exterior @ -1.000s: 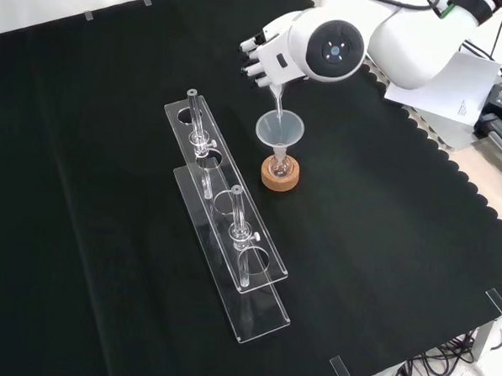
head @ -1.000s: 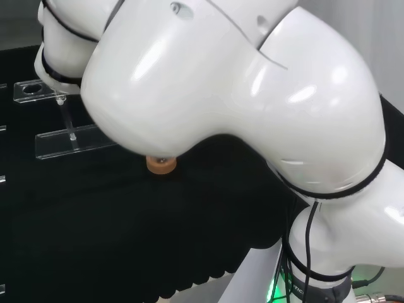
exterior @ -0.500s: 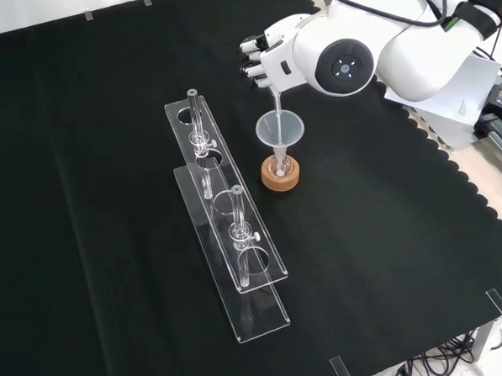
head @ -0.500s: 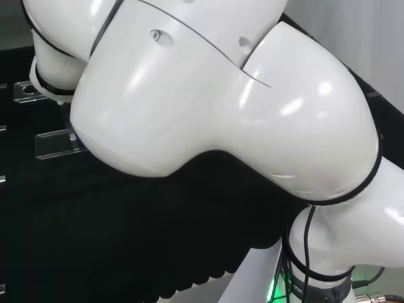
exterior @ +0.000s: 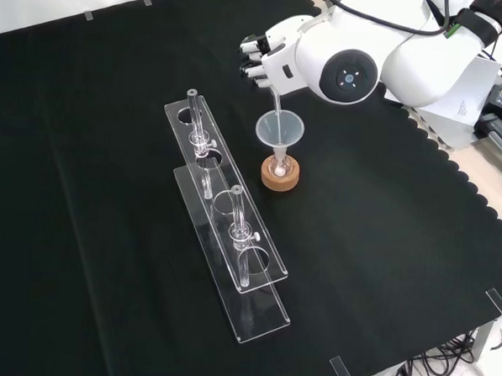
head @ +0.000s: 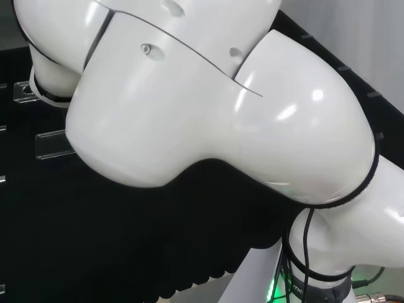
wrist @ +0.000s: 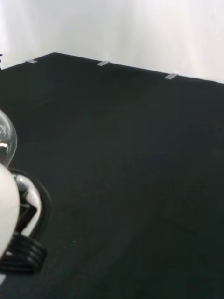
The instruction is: Pour all the NaCl from the weighing funnel into the round-bottom flask.
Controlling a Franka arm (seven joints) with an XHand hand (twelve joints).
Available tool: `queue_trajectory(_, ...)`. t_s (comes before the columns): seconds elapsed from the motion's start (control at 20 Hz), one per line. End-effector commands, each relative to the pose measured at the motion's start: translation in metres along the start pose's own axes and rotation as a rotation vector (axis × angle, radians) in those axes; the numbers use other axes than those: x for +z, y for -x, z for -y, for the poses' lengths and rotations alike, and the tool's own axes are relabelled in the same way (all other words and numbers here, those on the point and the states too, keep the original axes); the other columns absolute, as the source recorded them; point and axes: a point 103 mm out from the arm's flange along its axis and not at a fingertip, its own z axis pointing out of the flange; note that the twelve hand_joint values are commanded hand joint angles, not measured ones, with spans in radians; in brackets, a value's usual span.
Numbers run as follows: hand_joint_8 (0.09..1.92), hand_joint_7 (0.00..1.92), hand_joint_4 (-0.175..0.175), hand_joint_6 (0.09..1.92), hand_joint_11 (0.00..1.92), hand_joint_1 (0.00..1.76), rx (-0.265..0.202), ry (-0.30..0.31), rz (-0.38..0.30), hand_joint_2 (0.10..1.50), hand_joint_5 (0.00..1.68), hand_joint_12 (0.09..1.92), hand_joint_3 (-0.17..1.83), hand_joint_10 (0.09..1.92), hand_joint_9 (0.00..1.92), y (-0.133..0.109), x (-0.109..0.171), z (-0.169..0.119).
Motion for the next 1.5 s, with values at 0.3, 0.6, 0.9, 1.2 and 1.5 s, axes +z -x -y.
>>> queue_trajectory(0.3,0.60,0.78,0.175,0.53,0.97,1.13,-0.003,0.021,0.053,0.64,1.35,0.95,0.64,0.17,1.17,-0.007,-0.008,0.005)
queue_trajectory(0.6,0.60,0.78,0.175,0.53,0.96,1.13,0.001,0.033,0.110,0.64,1.35,0.95,0.64,0.17,1.16,-0.014,-0.015,0.008)
queue_trajectory(0.9,0.60,0.78,0.175,0.53,0.96,1.13,0.012,0.051,0.142,0.64,1.35,0.95,0.64,0.17,1.16,-0.015,-0.022,0.010)
queue_trajectory(1.2,0.60,0.78,0.175,0.53,0.96,1.13,0.035,0.037,0.192,0.64,1.35,0.95,0.64,0.17,1.17,-0.015,-0.024,0.009)
queue_trajectory(1.5,0.60,0.78,0.175,0.53,0.96,1.13,0.053,0.036,0.250,0.64,1.35,0.95,0.64,0.17,1.17,-0.014,-0.026,0.008)
